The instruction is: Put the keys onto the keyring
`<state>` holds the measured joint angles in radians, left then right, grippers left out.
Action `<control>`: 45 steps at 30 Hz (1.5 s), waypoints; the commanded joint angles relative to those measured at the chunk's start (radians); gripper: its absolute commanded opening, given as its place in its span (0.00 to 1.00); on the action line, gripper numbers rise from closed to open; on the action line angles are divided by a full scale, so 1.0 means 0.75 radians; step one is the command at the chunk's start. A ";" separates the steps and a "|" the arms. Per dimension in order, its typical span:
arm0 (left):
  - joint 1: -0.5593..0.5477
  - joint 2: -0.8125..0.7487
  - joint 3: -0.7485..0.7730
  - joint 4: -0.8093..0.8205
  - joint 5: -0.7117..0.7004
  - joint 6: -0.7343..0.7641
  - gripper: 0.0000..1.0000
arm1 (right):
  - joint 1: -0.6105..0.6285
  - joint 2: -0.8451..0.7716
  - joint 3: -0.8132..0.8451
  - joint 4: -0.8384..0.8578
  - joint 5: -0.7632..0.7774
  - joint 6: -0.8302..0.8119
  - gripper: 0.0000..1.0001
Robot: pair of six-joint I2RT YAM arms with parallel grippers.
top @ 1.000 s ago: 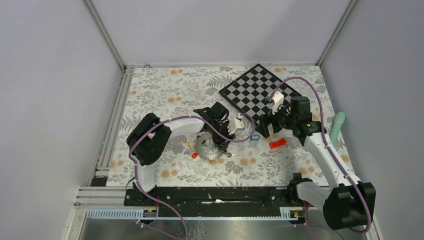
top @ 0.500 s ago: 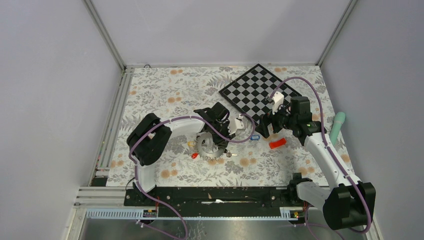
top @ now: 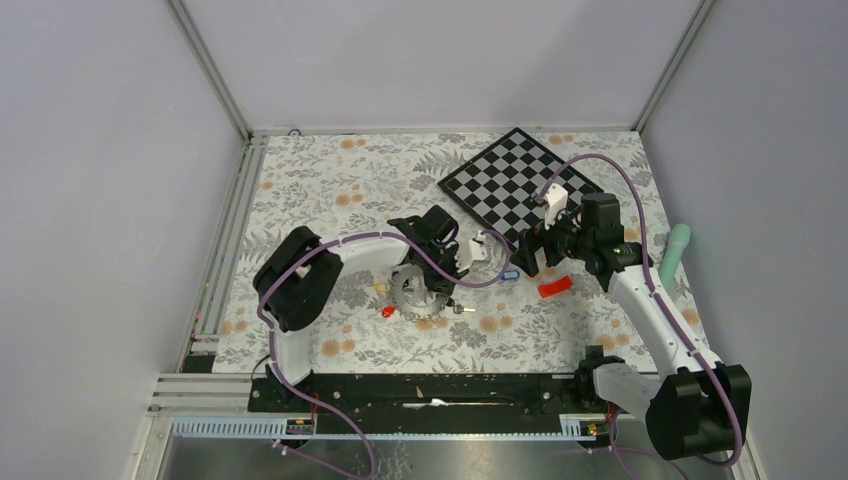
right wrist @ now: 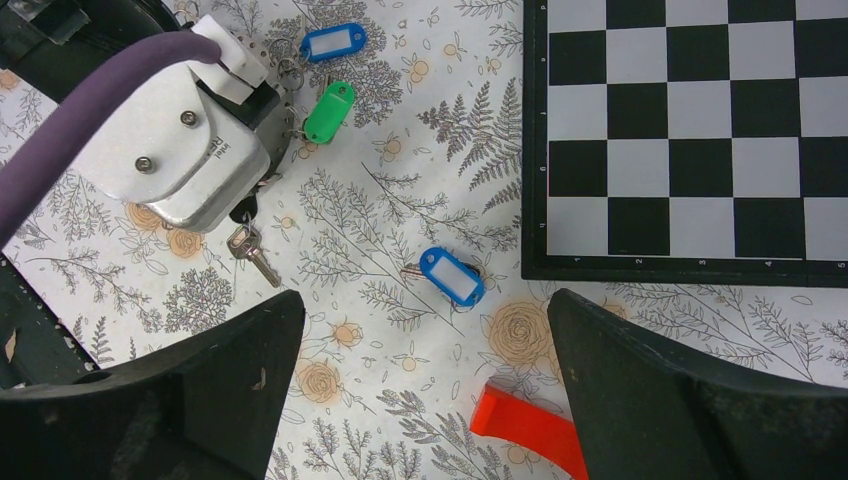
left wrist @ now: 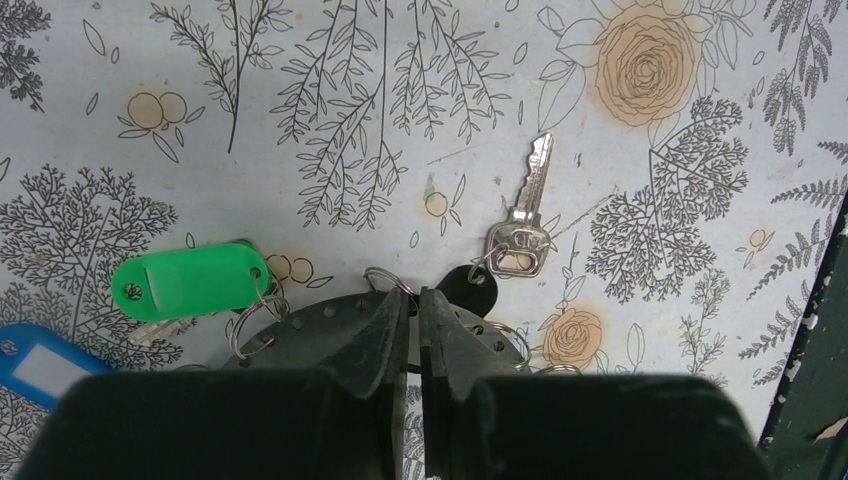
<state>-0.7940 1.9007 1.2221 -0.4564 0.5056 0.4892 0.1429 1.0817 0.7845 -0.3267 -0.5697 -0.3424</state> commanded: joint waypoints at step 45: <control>0.205 -0.522 -0.131 0.256 0.604 -0.007 0.00 | 0.297 0.255 0.063 0.471 -0.572 0.021 0.76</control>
<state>-0.6598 1.5696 1.1187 -0.3492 0.8448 0.5365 0.3382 1.2461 0.7826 -0.1211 -0.9855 -0.3485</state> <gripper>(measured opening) 0.010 0.778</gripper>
